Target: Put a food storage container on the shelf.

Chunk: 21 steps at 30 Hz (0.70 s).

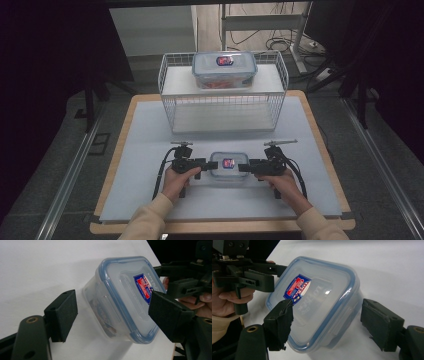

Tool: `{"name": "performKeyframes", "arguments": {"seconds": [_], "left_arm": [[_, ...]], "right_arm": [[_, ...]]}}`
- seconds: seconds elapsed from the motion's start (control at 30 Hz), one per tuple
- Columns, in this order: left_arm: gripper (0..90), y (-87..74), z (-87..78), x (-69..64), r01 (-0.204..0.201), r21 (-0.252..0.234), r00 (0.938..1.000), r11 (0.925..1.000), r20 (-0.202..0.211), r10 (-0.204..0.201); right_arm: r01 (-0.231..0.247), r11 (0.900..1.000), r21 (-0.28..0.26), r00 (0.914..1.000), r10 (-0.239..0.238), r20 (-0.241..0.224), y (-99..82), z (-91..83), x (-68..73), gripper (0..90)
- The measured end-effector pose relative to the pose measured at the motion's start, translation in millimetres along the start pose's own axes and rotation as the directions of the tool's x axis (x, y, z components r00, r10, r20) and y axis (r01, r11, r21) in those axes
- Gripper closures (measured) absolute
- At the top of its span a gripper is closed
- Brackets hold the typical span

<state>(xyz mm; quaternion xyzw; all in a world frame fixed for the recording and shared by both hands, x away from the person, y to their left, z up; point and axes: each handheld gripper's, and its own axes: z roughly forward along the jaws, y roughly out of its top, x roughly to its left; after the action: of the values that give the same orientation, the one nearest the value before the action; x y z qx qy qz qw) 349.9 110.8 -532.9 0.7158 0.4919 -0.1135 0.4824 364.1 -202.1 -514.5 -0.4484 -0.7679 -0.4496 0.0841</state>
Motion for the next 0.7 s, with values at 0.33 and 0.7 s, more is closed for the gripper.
{"name": "performKeyframes", "arguments": {"seconds": [0.33, 0.7], "left_arm": [[37.6, -4.9, 1.9, -4.8, 0.003, 0.021, 0.9987, 0.9998, 0.051, -0.004], [49.6, -24.6, -11.7, -21.6, -0.086, -0.062, 0.9961, 0.9944, 0.013, 0.087]], "right_arm": [[-0.038, 0.9993, 0.007, 0.9986, 0.038, -0.037, -2.0, -0.5, -2.7, 40.5], [0.047, 0.9959, -0.077, 0.9984, -0.049, -0.029, -15.8, -14.6, 10.7, 51.1]]}}
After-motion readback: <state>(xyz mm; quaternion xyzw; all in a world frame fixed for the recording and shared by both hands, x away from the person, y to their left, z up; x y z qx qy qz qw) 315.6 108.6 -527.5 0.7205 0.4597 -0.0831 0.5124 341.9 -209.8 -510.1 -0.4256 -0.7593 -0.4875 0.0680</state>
